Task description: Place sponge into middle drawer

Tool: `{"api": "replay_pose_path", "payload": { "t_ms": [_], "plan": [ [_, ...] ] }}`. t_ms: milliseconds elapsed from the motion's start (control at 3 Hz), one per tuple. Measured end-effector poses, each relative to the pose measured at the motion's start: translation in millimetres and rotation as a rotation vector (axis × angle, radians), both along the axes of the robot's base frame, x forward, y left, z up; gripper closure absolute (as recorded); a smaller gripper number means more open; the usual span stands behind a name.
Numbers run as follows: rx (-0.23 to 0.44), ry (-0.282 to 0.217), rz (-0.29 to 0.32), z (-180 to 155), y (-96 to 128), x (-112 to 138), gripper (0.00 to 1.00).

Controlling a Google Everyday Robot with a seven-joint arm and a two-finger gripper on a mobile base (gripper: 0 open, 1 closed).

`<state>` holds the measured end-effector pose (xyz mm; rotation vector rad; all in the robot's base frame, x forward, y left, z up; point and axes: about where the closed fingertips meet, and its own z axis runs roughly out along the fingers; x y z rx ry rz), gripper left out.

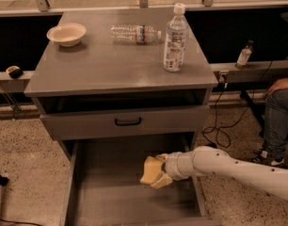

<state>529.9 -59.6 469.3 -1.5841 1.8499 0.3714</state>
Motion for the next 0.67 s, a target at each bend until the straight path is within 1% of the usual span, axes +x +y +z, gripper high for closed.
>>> {"api": "replay_pose_path", "payload": {
  "t_ms": [333, 667],
  "plan": [
    [0.102, -0.011, 0.049, -17, 18, 0, 0.58],
    [0.125, -0.014, 0.08, -31, 27, -5, 0.35]
  ]
}}
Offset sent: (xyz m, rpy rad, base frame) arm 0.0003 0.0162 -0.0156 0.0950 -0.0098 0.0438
